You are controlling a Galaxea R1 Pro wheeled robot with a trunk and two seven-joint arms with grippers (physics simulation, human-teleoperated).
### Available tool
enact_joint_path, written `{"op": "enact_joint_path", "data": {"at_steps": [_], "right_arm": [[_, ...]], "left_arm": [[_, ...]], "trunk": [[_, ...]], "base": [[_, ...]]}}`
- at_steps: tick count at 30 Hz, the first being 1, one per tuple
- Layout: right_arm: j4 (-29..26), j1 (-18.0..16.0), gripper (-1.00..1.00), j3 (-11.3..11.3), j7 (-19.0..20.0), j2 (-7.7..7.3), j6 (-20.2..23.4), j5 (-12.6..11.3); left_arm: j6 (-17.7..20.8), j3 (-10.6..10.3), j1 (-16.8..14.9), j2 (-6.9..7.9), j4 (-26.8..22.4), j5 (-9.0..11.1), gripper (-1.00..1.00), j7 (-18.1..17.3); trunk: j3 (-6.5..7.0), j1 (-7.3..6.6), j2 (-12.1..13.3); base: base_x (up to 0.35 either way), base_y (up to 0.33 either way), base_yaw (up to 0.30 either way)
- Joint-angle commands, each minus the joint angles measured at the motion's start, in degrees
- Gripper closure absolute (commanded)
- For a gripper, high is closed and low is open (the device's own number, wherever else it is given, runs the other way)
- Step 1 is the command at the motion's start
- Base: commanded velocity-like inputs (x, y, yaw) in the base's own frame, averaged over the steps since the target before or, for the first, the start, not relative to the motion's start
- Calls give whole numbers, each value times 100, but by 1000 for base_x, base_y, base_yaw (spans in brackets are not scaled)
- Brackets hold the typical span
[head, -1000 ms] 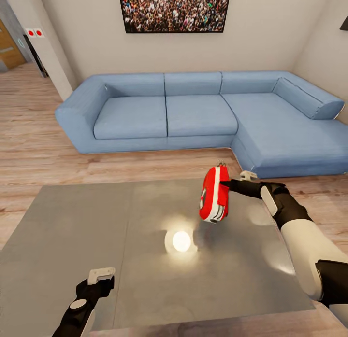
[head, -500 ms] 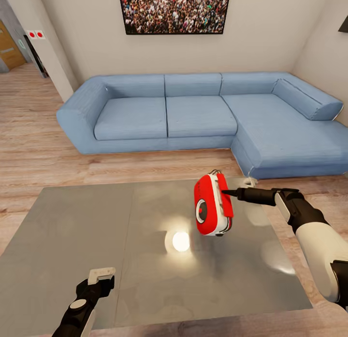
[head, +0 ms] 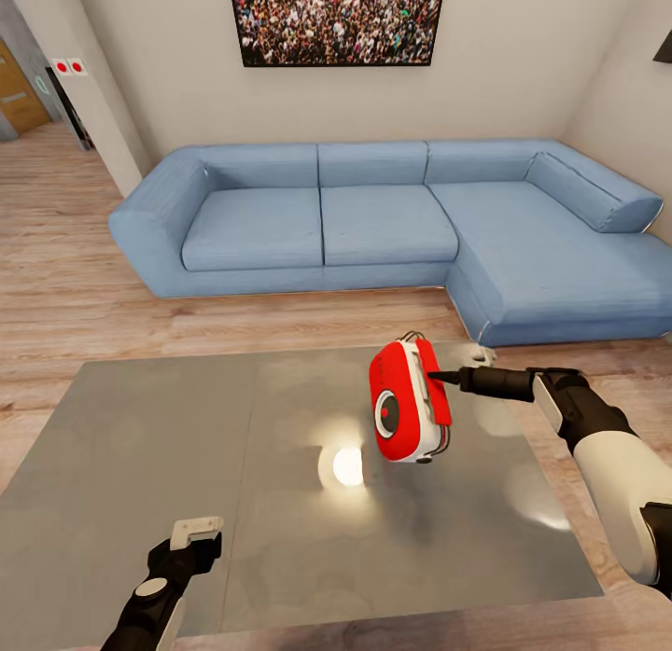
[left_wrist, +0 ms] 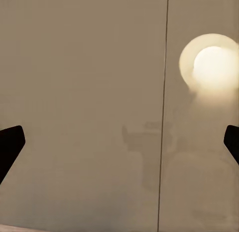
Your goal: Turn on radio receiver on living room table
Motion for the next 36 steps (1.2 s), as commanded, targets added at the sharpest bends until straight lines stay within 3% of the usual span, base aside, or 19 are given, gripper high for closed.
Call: {"op": "enact_joint_path", "data": {"at_steps": [1, 7, 12, 16, 18, 19, 20, 21, 28, 31, 34, 36], "right_arm": [[-1, -1, 100, -5, 95, 2, 10, 10], [24, 7, 100, 6, 1266, 6, -72, 692], [45, 7, 100, 2, 1843, 6, -377, 822], [67, 8, 100, -7, 2102, -1, -476, 842], [78, 8, 100, -8, 2146, -2, -492, 845], [81, 8, 100, -10, 2157, -2, -496, 846], [84, 8, 100, -10, 2159, -2, -497, 848], [87, 8, 100, -14, 2153, -2, -500, 852], [87, 8, 100, -33, 2068, -8, -503, 864], [87, 8, 100, -35, 1961, -10, -503, 865], [89, 8, 100, -36, 1887, -7, -509, 865], [87, 8, 100, -32, 1876, -4, -514, 865]], "left_arm": [[0, -7, 0, -3, -8, 1, -100, 3], [77, -41, 0, -65, -159, 40, -100, -45], [157, -154, 0, -228, -332, 26, -100, -52], [793, -553, 0, -271, -856, 35, -100, -53], [1203, -906, 0, -284, -1171, 42, -100, -50], [1341, -1059, 0, -311, -1299, 44, 100, -45], [1393, -1123, 0, -333, -1353, 44, 100, -41], [1500, -1255, 0, -445, -1465, 36, 100, -32], [1611, -1388, 0, -1006, -1930, -2, 100, 62], [1718, -1435, 0, -1018, -2295, 6, 100, 292], [2034, -1790, 0, -1018, -2420, -22, 100, 397], [2153, -1964, -10, -1018, -2451, -154, 100, 406]], "trunk": [[0, 0, 0], [0, 0, 0], [0, 0, 0], [0, 0, 0], [0, 0, 0], [0, 0, 0], [0, 0, 0], [0, 0, 0], [0, 0, 0], [0, 0, 0], [0, 0, 0], [0, 0, 0]], "base": [[0, 0, 0], [0, 0, 0], [0, 0, 0], [0, 0, 0], [0, 0, 0], [0, 0, 0], [0, 0, 0], [0, 0, 0], [0, 0, 0], [0, 0, 0], [0, 0, 0], [0, 0, 0]]}}
